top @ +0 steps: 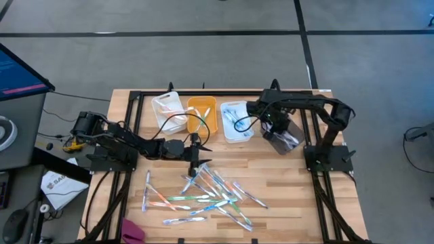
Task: Pick & Place Toothbrushes
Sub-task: Put the white violet toothbrush into the black transparent bin, then put the white blue toothbrush into the right white bin
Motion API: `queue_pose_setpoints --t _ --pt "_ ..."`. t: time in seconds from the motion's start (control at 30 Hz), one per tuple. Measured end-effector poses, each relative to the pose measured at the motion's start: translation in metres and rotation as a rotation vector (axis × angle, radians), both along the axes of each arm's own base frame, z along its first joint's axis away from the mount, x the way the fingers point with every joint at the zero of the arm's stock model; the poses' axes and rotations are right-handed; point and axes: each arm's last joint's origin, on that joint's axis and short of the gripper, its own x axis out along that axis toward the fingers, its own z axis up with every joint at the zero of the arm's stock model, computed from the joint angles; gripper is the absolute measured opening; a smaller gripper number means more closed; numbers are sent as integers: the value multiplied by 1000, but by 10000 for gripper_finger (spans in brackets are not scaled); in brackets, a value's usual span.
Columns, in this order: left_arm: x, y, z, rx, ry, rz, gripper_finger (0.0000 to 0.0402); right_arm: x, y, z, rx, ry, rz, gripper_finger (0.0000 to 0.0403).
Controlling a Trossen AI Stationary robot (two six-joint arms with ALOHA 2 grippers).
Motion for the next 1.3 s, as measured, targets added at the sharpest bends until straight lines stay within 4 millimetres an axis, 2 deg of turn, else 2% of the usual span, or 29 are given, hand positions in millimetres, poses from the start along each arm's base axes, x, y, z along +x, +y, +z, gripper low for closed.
queue_pose_setpoints --t 0.27,0.7,0.9,1.1,1.3 --pt "0 0 1 -26 -11 10 171 -1 0 -1 1 5 17 39" --pt "0 0 1 -24 -11 9 171 5 5 -3 -23 -32 29 96" --pt "0 0 2 3 -13 6 172 3 0 4 -36 -10 1 137" --pt "-10 -1 25 127 -48 -22 168 10 3 33 -104 -130 -22 152" --pt "-38 -2 57 128 -27 -43 154 -1 31 82 -204 -325 -45 150"
